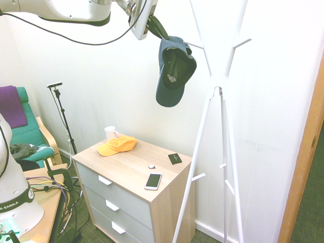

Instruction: Hang the cap

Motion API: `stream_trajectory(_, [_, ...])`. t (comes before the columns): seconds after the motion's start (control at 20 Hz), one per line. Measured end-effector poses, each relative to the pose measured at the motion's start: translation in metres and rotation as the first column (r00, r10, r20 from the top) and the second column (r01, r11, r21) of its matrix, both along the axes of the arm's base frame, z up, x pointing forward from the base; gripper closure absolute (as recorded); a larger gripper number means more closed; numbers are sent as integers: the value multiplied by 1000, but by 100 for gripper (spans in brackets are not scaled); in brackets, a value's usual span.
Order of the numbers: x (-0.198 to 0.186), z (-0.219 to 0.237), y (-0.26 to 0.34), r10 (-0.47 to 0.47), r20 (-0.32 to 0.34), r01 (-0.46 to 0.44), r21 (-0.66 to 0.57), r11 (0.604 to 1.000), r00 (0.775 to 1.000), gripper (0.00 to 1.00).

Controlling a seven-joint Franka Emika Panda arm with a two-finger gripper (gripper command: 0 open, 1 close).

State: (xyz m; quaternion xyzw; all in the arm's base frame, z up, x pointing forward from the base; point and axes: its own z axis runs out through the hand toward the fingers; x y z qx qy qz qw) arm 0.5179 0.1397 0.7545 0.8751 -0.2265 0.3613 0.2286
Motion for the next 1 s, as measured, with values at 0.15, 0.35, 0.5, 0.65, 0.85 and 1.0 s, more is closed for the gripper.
stream_trajectory(0.15, [-15, 26, -19, -26, 41, 25, 6, 1000, 999, 100])
stream_trajectory(0.35, [-28, 35, -48, -71, 54, 70, 28, 997, 996, 100])
stream_trajectory(0.5, [-39, 27, -73, -98, 51, 96, 44, 994, 994, 100])
stream_trajectory(0.65, [-50, 11, -96, -113, 42, 110, 69, 992, 993, 100])
stream_trajectory(0.85, [-62, -27, -109, -119, 2, 118, 104, 988, 993, 0])
stream_trajectory(1.0, [-67, -56, -109, -112, -17, 114, 112, 987, 994, 0])
